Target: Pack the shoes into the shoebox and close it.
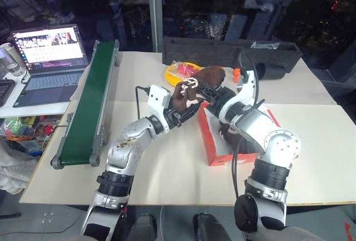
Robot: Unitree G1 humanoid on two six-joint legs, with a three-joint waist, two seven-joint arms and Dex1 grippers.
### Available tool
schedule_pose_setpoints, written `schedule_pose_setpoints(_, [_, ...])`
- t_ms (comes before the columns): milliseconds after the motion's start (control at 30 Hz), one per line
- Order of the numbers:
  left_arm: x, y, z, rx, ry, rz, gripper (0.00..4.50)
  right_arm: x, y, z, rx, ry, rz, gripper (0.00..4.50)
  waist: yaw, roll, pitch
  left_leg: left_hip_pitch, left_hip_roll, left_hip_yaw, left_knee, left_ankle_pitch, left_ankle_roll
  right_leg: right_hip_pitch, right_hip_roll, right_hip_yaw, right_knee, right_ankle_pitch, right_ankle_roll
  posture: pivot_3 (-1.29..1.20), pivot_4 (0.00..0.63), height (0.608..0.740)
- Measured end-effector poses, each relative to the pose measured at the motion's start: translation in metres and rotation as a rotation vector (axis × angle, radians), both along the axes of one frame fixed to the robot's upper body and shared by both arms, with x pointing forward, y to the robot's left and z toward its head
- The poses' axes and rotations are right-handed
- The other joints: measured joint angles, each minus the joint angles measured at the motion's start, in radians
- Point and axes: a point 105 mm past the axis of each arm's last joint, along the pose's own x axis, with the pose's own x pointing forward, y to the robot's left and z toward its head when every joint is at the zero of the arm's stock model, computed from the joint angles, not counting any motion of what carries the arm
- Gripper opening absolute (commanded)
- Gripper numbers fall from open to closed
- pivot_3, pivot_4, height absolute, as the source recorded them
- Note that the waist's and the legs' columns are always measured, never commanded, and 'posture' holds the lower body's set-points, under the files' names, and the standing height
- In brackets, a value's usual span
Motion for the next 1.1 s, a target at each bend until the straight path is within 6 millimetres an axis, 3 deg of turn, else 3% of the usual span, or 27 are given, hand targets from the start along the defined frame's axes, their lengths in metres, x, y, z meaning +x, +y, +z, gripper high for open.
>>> schedule_pose_setpoints(133, [-0.001,0.001,-0.009,0.057,0.001,0.004,4.47,0.011,-0.017,0.008,-0.081,-0.049,-0.13,0.86,0.0,0.0,0.0,0.0,0.0,0.0,0.0,0.0,0.0,0.0,0.0,0.0,0.0,0.0,0.0,0.0,0.15,0.71])
schedule_pose_setpoints(267, [-0.005,0.006,-0.024,0.145,0.006,-0.015,4.47,0.02,-0.058,0.035,-0.329,-0.177,-0.305,0.86,0.005,0.002,0.001,-0.001,-0.001,0.0,-0.001,0.0,0.0,-0.001,0.0,0.0,-0.001,0.0,0.0,0.0,0.15,0.71])
schedule_pose_setpoints(367, [-0.01,0.007,-0.034,0.188,0.015,-0.043,4.47,0.021,-0.071,0.037,-0.575,-0.174,-0.267,0.86,0.003,0.003,0.002,-0.001,0.0,0.001,-0.002,0.0,0.0,-0.001,0.0,0.0,-0.001,-0.001,-0.001,0.0,0.15,0.71])
schedule_pose_setpoints(633, [-0.027,0.007,-0.041,0.244,-0.011,-0.17,4.47,0.005,-0.092,-0.014,-0.82,0.135,-0.039,0.86,0.002,0.003,0.002,-0.001,0.0,0.001,-0.002,0.0,0.001,-0.001,0.0,0.001,-0.001,-0.001,-0.001,0.0,0.15,0.71])
schedule_pose_setpoints(833, [-0.035,0.011,-0.038,0.292,-0.078,-0.217,4.47,-0.007,-0.087,-0.037,-0.861,0.251,0.084,0.86,0.003,0.003,0.002,-0.001,0.0,0.001,-0.001,0.0,0.001,-0.001,0.0,0.001,-0.001,-0.001,-0.001,0.0,0.15,0.71])
schedule_pose_setpoints(1100, [-0.036,0.007,-0.04,0.295,-0.08,-0.224,4.47,-0.006,-0.062,-0.073,-0.973,0.343,0.195,0.86,0.001,0.004,0.002,-0.001,0.0,0.001,-0.001,0.0,0.001,-0.001,0.0,0.001,-0.001,-0.001,-0.001,0.0,0.15,0.71])
